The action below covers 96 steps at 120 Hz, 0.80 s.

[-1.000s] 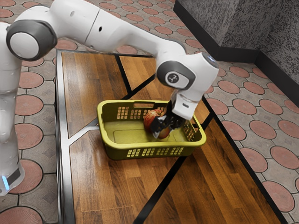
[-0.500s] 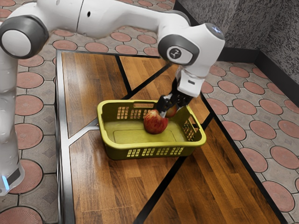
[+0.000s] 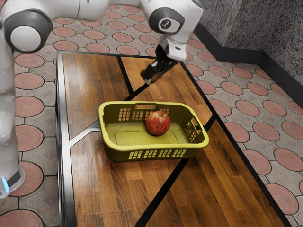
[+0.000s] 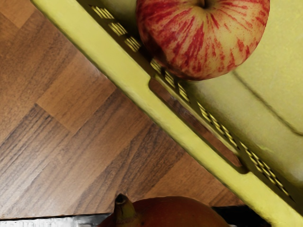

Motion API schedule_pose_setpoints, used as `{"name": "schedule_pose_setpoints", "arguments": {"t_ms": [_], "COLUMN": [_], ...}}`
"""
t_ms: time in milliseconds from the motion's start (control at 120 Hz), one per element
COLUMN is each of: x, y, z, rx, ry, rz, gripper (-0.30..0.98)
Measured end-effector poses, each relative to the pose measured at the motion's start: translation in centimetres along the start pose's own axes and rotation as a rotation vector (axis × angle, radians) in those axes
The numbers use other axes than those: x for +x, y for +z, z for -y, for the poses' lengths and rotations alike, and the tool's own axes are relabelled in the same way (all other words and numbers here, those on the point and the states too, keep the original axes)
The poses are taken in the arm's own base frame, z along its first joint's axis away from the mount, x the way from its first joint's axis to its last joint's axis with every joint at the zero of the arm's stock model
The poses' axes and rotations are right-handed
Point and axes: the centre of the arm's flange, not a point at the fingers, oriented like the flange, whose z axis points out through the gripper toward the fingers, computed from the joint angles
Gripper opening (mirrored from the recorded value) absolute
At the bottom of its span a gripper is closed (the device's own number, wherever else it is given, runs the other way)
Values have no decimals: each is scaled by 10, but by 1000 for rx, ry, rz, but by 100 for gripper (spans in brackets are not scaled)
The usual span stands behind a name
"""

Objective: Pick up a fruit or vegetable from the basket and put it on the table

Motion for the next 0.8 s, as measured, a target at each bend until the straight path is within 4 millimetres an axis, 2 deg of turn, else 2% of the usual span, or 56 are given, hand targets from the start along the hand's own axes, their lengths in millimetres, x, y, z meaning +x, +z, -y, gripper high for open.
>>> {"name": "schedule_pose_setpoints", "arguments": {"t_ms": [217,408,567,700,800], "x": [-52,-88,-110,-119,-119], "y": [28,82,110,114,113], "z": [22,35,47,55,56], "rx": [-79,-179,-197,-184,-180], "ry": [-101,-169,-218,-243,-251], "rz": [44,93,88,60,33], "gripper": [28,28,29,50,60]}}
